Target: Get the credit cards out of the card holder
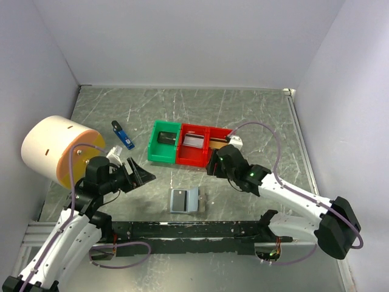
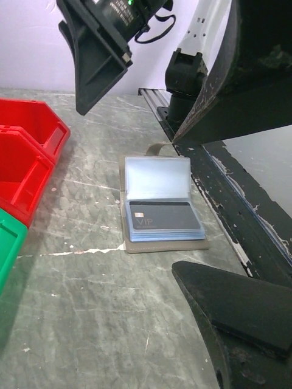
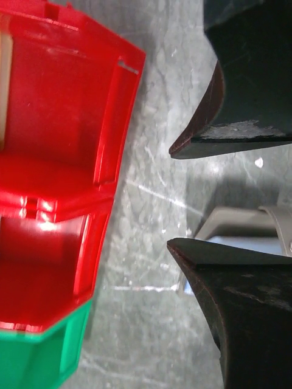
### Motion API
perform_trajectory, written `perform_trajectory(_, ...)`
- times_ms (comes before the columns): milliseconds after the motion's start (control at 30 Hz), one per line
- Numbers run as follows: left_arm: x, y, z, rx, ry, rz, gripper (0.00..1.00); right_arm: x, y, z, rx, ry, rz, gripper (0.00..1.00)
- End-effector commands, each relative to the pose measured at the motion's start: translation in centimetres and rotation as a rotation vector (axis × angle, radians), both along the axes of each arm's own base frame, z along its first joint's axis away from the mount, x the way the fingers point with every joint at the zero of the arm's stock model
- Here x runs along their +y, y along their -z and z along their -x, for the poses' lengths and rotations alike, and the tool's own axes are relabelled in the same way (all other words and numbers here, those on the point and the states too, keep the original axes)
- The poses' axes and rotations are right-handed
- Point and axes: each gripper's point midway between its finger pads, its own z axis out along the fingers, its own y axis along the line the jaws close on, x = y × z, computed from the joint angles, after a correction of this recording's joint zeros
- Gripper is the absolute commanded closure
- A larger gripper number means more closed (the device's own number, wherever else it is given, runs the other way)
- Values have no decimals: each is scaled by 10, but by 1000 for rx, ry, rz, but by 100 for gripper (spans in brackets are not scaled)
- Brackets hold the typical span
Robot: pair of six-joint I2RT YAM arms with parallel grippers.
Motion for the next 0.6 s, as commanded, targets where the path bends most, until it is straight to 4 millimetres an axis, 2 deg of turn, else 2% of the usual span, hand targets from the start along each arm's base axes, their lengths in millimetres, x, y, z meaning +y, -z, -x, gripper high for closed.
perform_trajectory(0,-10,-4,1,-37,67,35,12,-12,26,5,78,-47,52,45)
perform_trajectory(133,-13,2,4,-19,94,15,12,-18,47,1,127,-58,101,46)
perform_trajectory(367,-24,13,8,13,131,-12,13,-42,56,-26,110,-3,162,46)
perform_trajectory(567,-47,28,17,35,181,-33,13,-68,68,-48,128,39,221,47)
